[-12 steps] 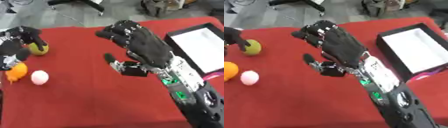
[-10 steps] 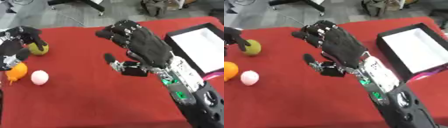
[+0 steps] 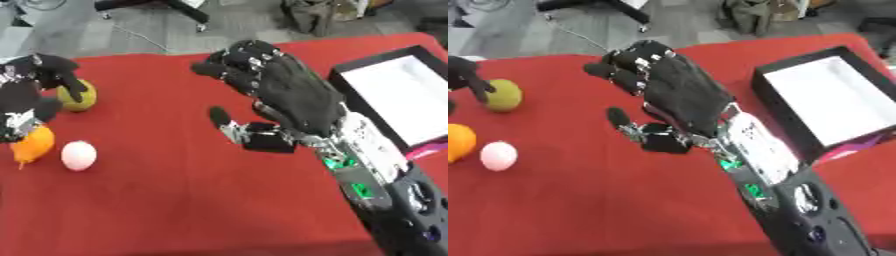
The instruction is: Pick up the objects with one hand, pass them to the other hand, and then place them into the box on the other side of the table.
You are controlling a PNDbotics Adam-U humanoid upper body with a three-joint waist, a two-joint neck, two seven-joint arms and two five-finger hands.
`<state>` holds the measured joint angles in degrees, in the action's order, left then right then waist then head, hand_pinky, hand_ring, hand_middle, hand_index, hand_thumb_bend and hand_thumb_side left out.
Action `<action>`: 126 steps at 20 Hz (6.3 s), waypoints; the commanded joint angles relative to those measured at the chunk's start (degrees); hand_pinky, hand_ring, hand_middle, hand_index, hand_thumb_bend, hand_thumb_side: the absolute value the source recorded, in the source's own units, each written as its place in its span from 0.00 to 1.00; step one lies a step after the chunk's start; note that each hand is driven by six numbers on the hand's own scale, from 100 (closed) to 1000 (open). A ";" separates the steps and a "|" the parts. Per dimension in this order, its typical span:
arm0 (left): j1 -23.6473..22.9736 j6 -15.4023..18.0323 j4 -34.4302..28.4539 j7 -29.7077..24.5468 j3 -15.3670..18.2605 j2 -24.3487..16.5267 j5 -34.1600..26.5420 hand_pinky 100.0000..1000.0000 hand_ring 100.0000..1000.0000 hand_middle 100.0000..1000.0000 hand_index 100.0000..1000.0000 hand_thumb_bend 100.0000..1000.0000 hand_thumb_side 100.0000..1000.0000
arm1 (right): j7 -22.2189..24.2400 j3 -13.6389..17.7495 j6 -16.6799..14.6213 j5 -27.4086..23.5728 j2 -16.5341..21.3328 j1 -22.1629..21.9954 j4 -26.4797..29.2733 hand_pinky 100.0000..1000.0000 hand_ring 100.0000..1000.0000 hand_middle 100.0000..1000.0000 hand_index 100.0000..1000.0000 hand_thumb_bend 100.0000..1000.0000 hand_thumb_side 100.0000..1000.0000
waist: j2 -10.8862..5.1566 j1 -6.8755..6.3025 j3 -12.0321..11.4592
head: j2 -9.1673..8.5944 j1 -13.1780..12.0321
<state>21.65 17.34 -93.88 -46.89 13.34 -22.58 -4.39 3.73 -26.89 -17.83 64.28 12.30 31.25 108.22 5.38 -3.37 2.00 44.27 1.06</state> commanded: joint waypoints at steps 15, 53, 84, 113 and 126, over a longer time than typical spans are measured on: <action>6.97 31.95 33.44 12.84 -14.29 -16.74 56.19 0.69 0.61 0.64 0.84 0.58 0.30 | 0.49 -0.04 -0.41 -0.19 0.00 0.73 0.71 0.75 0.68 0.70 0.87 0.00 0.16 | -0.81 -0.49 1.26 | -0.15 -0.80; 13.58 22.99 23.44 6.34 -16.62 -6.44 14.66 0.55 0.36 0.34 0.55 0.00 0.10 | 1.53 -1.96 -1.69 -1.20 0.87 3.68 1.16 0.89 0.88 0.88 0.98 0.19 0.32 | -1.11 -0.18 0.85 | -0.15 -0.90; 19.32 8.79 12.14 -5.08 -30.19 1.45 -6.07 0.56 0.36 0.33 0.55 0.00 0.12 | 5.45 -3.48 -3.39 -1.92 0.26 4.77 -1.03 0.83 0.76 0.77 0.93 0.07 0.05 | -0.87 -0.18 1.61 | -0.15 -1.59; 19.45 4.65 6.83 -5.08 -30.30 1.71 -11.29 0.56 0.37 0.34 0.56 0.00 0.12 | -0.44 -2.82 2.30 2.24 -0.08 4.21 -3.91 0.35 0.25 0.17 0.30 0.00 0.00 | -0.90 -0.14 1.40 | -0.15 -1.32; 19.23 4.12 5.65 -5.08 -28.51 2.56 -12.28 0.59 0.41 0.40 0.62 0.00 0.31 | -3.36 -2.82 4.34 2.36 -0.31 4.05 -5.16 0.28 0.18 0.08 0.19 0.00 0.00 | -0.89 -0.08 1.35 | -0.15 -1.24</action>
<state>39.76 16.89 -86.77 -47.13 -15.50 -20.11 -15.94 0.71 -30.43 -13.70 66.34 11.84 34.29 102.71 5.34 -3.58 3.46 44.27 -0.34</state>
